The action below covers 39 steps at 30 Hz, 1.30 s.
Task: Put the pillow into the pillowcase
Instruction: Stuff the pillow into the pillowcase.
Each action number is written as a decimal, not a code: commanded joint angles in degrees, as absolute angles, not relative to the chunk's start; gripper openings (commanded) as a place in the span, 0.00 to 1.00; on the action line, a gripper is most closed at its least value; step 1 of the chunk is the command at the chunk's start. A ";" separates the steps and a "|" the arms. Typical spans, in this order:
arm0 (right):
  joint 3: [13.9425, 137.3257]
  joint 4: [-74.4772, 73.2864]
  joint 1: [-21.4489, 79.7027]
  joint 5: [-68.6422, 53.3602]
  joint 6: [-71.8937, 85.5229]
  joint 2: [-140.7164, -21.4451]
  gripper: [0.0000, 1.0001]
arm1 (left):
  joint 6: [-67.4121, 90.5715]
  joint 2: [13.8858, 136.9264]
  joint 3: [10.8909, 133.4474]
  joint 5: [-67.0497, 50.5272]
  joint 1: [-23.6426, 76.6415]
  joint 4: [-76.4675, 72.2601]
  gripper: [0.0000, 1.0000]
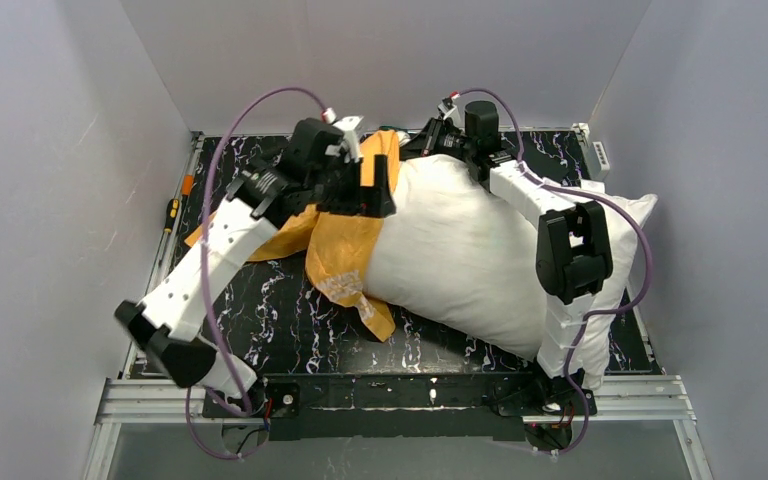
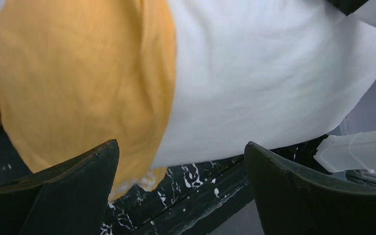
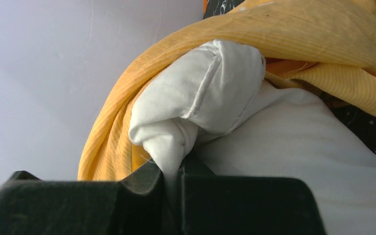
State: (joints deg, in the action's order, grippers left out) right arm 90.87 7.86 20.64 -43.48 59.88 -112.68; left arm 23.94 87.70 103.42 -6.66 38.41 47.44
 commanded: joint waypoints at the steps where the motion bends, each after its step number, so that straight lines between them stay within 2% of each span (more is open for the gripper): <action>1: 90.94 13.69 19.91 -43.40 64.37 -114.76 0.01 | 32.57 76.02 91.91 -3.17 35.32 53.17 0.98; 8: 92.11 19.76 19.78 -44.35 69.89 -117.63 0.01 | 46.13 66.52 66.72 -16.90 27.49 48.21 0.92; 15: 94.20 23.80 19.49 -44.44 74.14 -119.71 0.01 | 54.65 68.75 49.38 -28.57 26.46 26.16 0.68; 17: 94.69 24.82 19.51 -44.48 75.52 -120.16 0.01 | 55.93 70.23 46.89 -29.20 26.46 19.31 0.56; 23: 96.57 31.07 19.17 -45.53 83.13 -120.70 0.01 | 54.88 73.68 44.90 -28.54 26.46 17.32 0.04; 24: 97.20 32.51 19.04 -45.61 84.75 -120.61 0.01 | 54.63 74.12 44.32 -28.75 26.46 16.90 0.00; 32: 104.35 35.67 18.30 -45.98 91.90 -118.91 0.01 | 53.56 79.97 42.63 -30.45 26.94 13.68 0.00; 39: 106.92 41.85 18.20 -45.49 98.98 -118.88 0.01 | 47.43 89.97 51.64 -30.65 33.71 19.58 0.00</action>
State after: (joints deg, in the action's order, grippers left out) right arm 98.91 27.07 18.39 -48.07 89.76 -122.34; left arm 52.58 86.13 47.00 -28.21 28.64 13.78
